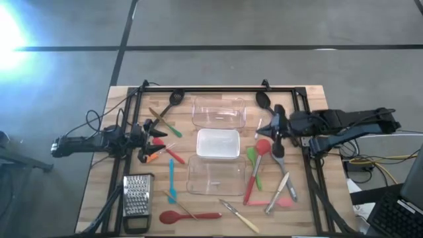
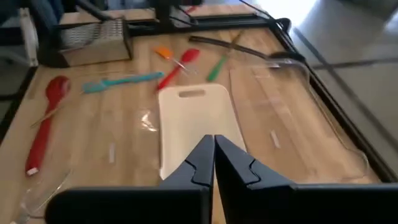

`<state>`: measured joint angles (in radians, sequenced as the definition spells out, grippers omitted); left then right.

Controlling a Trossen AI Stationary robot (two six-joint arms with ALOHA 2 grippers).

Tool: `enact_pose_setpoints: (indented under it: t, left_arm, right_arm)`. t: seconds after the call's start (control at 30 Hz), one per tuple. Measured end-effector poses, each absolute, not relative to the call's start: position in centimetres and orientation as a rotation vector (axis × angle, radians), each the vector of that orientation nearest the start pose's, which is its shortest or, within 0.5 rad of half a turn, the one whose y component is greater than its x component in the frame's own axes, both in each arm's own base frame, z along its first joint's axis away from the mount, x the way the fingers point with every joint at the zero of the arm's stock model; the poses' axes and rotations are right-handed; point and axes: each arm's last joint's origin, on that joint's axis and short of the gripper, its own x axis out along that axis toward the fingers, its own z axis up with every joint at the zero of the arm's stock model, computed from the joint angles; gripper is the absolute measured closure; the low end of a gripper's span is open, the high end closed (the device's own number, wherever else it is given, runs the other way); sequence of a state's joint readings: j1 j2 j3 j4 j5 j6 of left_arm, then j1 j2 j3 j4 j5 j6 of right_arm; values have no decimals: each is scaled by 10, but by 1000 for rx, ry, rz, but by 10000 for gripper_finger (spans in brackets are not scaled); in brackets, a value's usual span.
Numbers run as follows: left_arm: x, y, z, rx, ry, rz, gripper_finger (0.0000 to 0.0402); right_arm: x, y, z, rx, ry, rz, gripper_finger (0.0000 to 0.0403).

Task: Pick & Place Kitchen Items
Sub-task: Put the silver knife into the top transparent bin

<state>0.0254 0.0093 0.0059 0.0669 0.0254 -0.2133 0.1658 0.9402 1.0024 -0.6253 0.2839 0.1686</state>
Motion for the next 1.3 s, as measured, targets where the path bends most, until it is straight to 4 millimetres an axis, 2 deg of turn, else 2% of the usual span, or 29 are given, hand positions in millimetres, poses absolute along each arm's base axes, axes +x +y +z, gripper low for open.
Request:
enact_pose_setpoints:
  t: [0.17,0.23,0.37,0.57,0.7,0.8,1.17,1.3]
  left_arm:
    - [98,2,171,-212,-61,-6,140]
    - [98,2,171,-212,-60,-6,140]
    - [98,2,171,-212,-60,-6,140]
    - [98,2,171,-212,-60,-6,140]
    - [98,2,171,-212,-60,-6,140]
    - [98,2,171,-212,-60,-6,140]
    - [98,2,171,-212,-57,-6,140]
    - [98,2,171,-212,-57,-6,140]
  right_arm:
    - [180,22,338,-54,586,-445,394]
    - [179,18,331,-57,603,-482,394]
    - [181,17,322,-37,633,-434,394]
    - [191,18,328,-98,578,-406,394]
    - [191,18,331,-88,562,-407,394]
    - [187,17,330,-16,568,-431,394]
    - [166,11,313,129,748,-588,394]
    - [161,16,307,257,882,-443,394]
